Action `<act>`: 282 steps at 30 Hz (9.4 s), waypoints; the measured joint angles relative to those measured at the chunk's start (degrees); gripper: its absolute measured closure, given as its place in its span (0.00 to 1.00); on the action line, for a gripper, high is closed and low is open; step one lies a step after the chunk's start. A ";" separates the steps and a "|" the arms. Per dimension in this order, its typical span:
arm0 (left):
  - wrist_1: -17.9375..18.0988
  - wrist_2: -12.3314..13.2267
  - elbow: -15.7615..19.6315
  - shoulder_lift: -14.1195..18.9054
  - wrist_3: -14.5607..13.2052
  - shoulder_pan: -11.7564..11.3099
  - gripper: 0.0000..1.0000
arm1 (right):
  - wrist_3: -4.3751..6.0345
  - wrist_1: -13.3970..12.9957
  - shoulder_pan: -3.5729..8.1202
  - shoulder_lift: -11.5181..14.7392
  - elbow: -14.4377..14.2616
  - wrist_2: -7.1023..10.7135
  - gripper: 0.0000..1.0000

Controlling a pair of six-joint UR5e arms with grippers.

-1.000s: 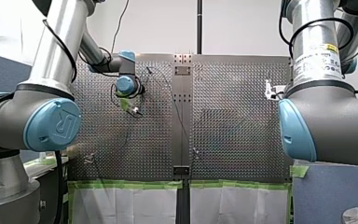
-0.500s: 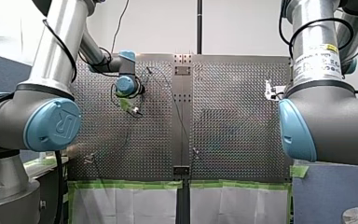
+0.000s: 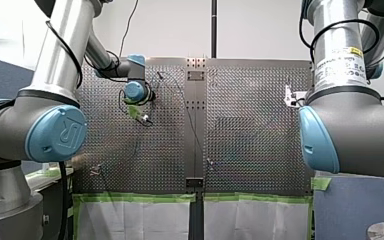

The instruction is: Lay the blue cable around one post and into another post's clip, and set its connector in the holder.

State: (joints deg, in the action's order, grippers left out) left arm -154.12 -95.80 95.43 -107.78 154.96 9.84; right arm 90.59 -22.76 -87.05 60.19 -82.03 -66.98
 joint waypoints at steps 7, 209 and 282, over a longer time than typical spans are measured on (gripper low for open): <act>0.04 0.05 0.00 0.00 -0.02 0.02 0.00 | 0.18 0.49 -0.26 0.40 0.31 -0.10 0.02; -28.68 1.02 -1.14 19.02 -53.87 9.58 0.00 | 0.31 0.71 -1.46 -0.20 0.33 -2.20 0.02; -29.93 -9.10 -0.72 19.01 -49.93 7.90 0.00 | 0.19 0.95 -1.51 -0.12 0.35 -2.29 0.02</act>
State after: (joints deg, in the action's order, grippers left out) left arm -184.05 -104.90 94.71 -88.78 105.03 17.74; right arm 90.78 -21.81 -88.55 60.07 -81.68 -69.27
